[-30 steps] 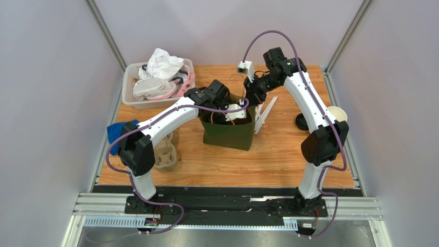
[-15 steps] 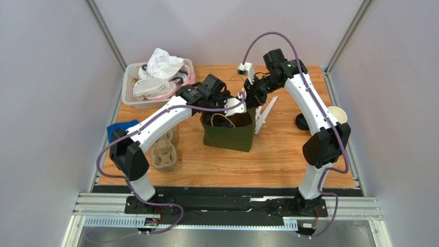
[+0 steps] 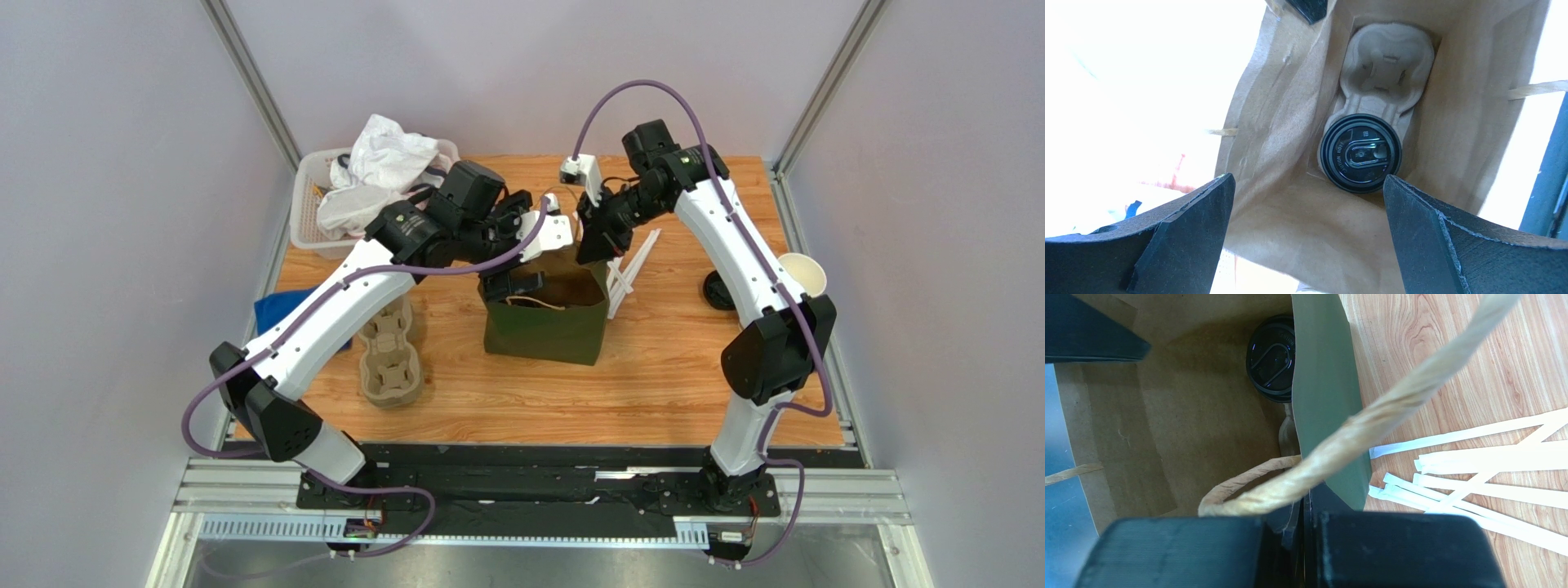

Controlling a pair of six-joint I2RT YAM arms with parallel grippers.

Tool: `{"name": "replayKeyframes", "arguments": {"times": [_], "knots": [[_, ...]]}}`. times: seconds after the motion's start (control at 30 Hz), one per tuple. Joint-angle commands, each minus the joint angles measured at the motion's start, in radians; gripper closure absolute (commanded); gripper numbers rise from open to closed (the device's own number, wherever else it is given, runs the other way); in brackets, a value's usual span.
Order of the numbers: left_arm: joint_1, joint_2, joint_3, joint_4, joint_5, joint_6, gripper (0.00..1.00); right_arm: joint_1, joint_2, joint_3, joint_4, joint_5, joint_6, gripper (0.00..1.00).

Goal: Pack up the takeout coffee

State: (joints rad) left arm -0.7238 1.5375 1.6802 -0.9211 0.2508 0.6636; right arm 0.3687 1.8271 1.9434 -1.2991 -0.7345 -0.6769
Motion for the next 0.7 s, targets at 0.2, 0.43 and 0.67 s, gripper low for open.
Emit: {"name": "replayKeyframes", "arguments": {"times": [0.2, 0.43, 0.67], "knots": [[0.056, -0.079, 0.102, 0.059, 0.016, -0.194, 0.08, 0.033, -0.028, -0.006, 0.015, -0.006, -0.027, 1.0], [0.135, -0.054, 0.245, 0.074, -0.028, -0.379, 0.13, 0.07, -0.012, 0.017, 0.052, -0.019, 0.005, 1.0], [0.262, -0.008, 0.328, 0.031, -0.082, -0.535, 0.14, 0.096, 0.017, 0.06, 0.072, -0.017, 0.033, 0.91]]}}
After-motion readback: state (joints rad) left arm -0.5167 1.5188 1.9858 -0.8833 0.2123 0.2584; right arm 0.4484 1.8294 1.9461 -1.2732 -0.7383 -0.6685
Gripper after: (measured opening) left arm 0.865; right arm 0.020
